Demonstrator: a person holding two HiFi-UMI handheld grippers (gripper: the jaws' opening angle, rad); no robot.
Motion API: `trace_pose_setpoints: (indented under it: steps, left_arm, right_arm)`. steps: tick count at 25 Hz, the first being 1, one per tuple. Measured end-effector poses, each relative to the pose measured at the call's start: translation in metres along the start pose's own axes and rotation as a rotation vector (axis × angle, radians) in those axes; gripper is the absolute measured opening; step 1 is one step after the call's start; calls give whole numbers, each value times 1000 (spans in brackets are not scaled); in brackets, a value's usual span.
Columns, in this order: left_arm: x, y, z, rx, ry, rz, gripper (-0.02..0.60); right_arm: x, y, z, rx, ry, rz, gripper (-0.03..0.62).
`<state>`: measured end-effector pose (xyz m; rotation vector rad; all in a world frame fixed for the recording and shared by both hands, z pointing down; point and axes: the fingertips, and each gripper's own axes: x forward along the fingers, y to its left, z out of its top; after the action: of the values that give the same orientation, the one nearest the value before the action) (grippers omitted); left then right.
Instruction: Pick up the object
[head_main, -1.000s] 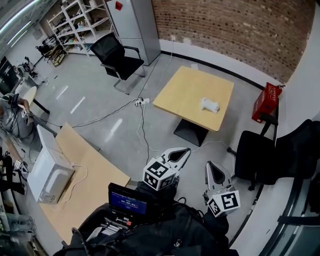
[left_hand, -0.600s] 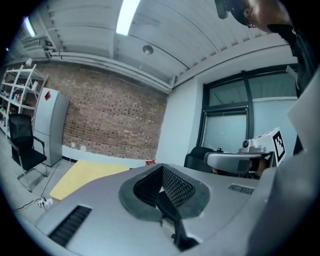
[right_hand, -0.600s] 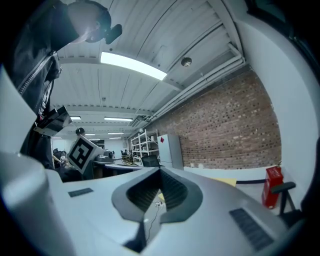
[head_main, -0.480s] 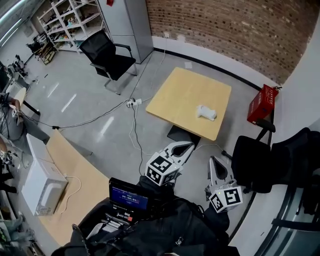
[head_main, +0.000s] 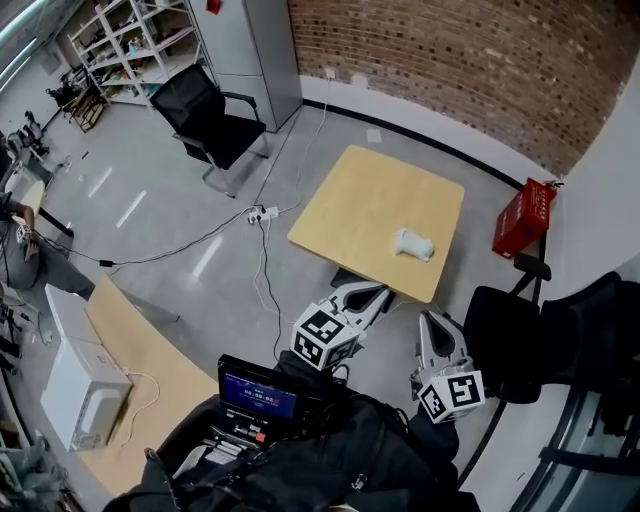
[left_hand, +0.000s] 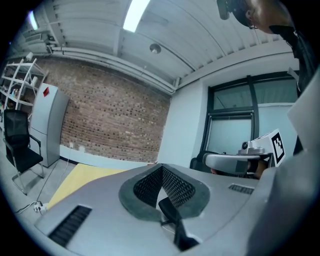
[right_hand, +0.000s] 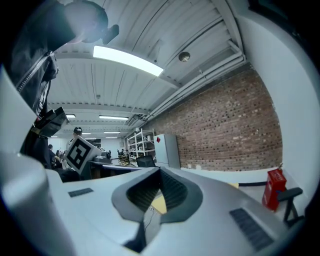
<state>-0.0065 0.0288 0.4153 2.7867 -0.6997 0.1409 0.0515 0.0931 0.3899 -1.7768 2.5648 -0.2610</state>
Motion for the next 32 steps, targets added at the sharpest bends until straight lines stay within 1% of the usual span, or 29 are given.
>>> trace_pose_setpoints:
  steps: [8,14,20,23,25,29,32]
  left_arm:
    - [20,38,6,-13,11,-26,-2]
    - [25,59,7,-42,19,-39,-3]
    - [27,62,-4,-89,39,-72,-2]
    - [31,63,-10,-106,43,-77,-2]
    - [32,69,-12,-116,45,-63,-2]
    - [30,93,-6,-121,30,0,-3]
    - [30,102,-2,-120,26,35,-2]
  right_arm:
    - [40,-11,5,-7,3,-26,5]
    - [60,-11,1,-1,24,-45,5]
    - [67,-9,-9,6,67,-69,5]
    - [70,-16,-17,-36,109,-88,5]
    - [78,-18,-18,-57,124,-78,5]
    - [101,-20,-13,-37,97,-25,5]
    - [111,-22,-10,-48,95,3,5]
